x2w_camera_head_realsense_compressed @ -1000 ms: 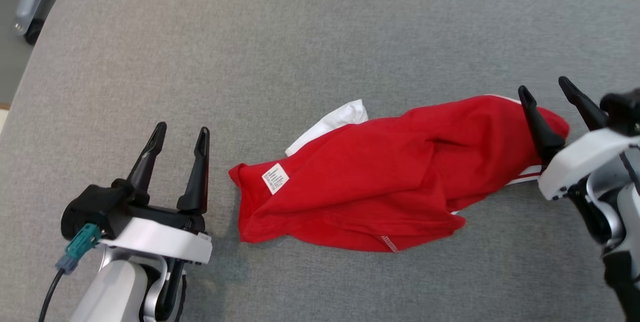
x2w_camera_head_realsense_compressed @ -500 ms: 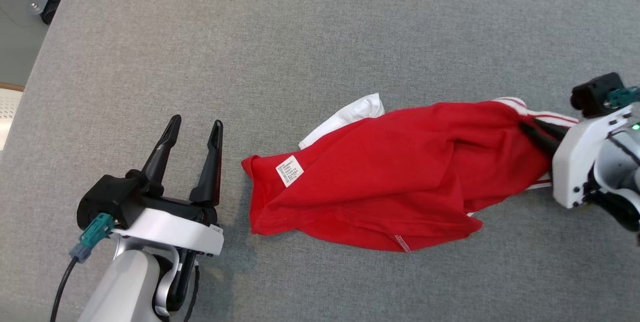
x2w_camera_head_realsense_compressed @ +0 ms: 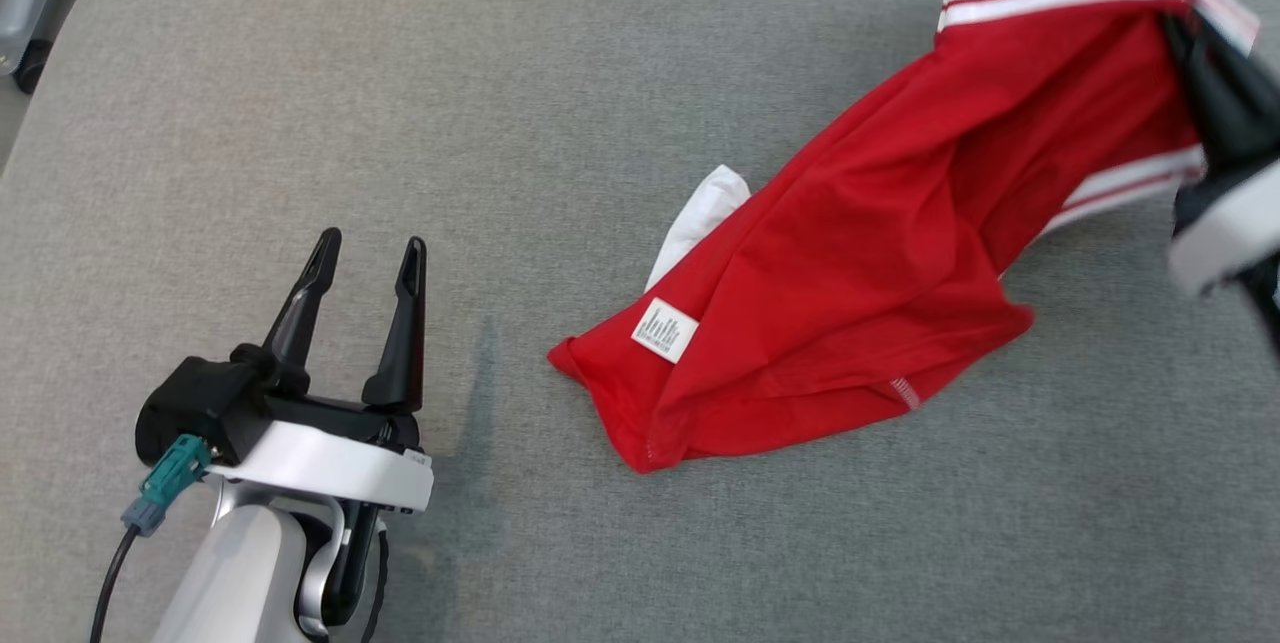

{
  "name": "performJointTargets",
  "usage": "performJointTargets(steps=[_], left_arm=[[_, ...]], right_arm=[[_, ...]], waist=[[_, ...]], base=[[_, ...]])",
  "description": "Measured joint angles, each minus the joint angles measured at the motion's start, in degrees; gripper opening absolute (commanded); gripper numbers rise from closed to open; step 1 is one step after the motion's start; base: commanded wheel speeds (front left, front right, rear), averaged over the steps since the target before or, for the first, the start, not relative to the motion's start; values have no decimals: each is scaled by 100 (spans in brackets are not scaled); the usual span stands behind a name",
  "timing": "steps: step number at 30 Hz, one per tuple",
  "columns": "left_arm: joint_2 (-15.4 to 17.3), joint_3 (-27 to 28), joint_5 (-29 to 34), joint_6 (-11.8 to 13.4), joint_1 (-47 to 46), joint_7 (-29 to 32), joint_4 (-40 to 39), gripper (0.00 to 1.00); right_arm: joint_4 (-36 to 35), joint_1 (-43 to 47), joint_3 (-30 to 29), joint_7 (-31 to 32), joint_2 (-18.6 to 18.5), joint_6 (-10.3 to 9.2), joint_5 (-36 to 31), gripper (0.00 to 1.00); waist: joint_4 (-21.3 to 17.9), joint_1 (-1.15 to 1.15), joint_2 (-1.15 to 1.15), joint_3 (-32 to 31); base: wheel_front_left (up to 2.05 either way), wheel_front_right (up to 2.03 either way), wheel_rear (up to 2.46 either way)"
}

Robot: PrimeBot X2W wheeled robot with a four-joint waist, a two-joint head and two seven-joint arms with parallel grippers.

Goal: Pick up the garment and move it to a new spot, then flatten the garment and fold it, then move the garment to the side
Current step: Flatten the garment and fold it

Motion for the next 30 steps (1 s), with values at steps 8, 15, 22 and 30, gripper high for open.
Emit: performJointTargets(steps=[8, 15, 22, 30], left_arm=[[-16, 81, 58, -33, 114, 0, -23, 100], [35, 162, 58, -46, 216, 0, -36, 100], [94, 180, 56, 49, 413, 30, -126, 100], [121, 238, 49, 207, 712, 27, -268, 100]], right_arm=[[-335, 2711, -1298, -324, 1157, -1, -556, 0], [102, 3543, -1675, -635, 2091, 0, -549, 0], [392, 3474, -1701, -848, 2350, 18, -505, 100], [-441, 3486, -2268, -903, 2476, -1, -1085, 100]], waist=[[-221, 0, 0, -57], [-381, 0, 0, -99], [-459, 0, 0, -258], [-506, 0, 0, -548]], base=[[0, 0, 0], [0, 0, 0], [0, 0, 0], [0, 0, 0]])
